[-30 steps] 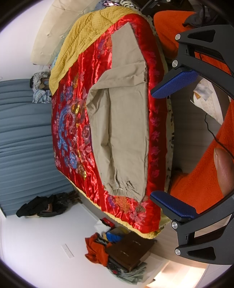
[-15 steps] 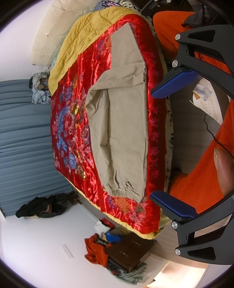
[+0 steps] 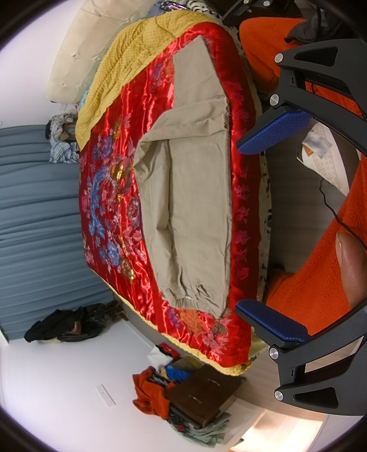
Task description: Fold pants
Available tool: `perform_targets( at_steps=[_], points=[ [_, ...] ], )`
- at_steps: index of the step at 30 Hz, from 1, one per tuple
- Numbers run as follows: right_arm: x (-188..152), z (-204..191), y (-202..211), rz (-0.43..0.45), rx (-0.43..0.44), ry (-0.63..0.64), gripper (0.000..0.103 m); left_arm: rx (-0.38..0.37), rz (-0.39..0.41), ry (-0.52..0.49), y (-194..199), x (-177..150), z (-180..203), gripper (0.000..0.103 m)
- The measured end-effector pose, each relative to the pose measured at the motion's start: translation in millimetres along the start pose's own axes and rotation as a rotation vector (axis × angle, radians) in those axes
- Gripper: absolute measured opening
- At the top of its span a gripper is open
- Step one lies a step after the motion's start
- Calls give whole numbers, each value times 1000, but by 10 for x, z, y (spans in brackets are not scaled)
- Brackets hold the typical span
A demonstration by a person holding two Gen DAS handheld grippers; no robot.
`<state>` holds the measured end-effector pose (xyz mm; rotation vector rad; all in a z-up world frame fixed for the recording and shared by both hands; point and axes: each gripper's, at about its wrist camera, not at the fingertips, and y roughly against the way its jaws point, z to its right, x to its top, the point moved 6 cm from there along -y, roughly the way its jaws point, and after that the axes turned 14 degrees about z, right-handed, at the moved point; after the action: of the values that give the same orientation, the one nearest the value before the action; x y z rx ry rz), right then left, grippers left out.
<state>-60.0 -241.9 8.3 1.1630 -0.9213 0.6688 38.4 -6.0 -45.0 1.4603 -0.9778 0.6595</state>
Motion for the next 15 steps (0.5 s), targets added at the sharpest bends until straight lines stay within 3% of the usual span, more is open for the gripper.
perform_targets(
  at_steps=[15],
  points=[
    [-29,-56,-11,-8,5,5,103,-1,-2,0,-4,-10,-1,102]
  ],
)
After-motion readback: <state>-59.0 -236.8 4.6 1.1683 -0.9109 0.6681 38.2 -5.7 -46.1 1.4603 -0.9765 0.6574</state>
